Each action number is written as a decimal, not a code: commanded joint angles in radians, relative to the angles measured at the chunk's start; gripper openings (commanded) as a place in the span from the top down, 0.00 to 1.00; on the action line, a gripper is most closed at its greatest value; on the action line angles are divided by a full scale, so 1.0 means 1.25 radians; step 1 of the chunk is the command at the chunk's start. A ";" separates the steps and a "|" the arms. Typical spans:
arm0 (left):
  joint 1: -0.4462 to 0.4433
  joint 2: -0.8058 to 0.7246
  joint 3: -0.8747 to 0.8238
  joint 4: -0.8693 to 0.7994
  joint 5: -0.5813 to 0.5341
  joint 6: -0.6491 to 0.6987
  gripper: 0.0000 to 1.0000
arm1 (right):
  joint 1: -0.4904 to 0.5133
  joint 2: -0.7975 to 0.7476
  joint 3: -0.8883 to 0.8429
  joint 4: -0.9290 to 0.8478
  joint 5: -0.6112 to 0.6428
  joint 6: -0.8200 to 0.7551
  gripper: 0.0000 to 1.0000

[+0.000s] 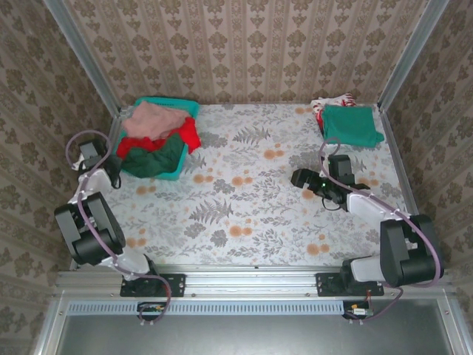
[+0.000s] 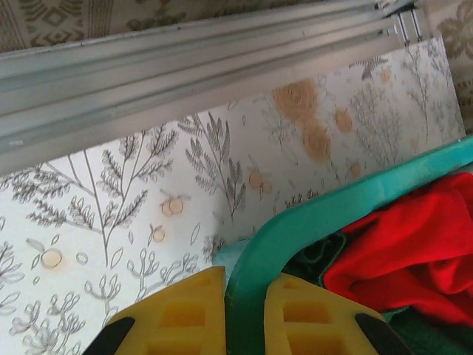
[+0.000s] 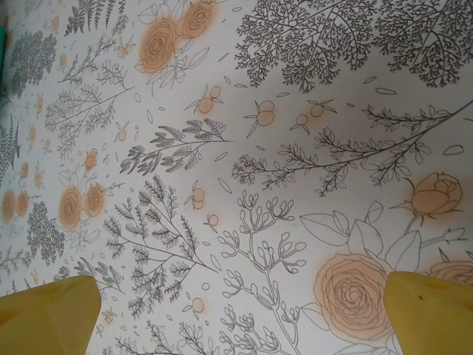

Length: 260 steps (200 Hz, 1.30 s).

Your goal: Fold and stack the t-shirts

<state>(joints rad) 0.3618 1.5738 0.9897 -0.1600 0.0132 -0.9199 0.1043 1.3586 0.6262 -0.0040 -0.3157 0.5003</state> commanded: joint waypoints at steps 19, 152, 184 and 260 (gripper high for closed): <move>0.014 0.103 0.037 -0.004 -0.053 -0.014 0.78 | 0.011 0.041 0.040 -0.007 -0.027 -0.015 0.00; -0.469 -0.123 0.199 -0.271 -0.037 0.433 0.00 | 0.039 -0.040 0.037 -0.078 0.025 -0.027 0.00; -0.614 0.189 0.425 -0.352 -0.197 0.490 0.01 | 0.038 -0.055 0.036 -0.090 0.010 -0.016 0.00; -0.545 0.451 0.648 -0.446 -0.368 0.586 0.06 | 0.039 -0.146 0.001 -0.151 0.056 -0.032 0.00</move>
<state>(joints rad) -0.4004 2.1532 1.7748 -0.6819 -0.3656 -0.2417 0.1471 1.1957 0.6411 -0.1417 -0.2852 0.4740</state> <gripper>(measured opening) 0.953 0.999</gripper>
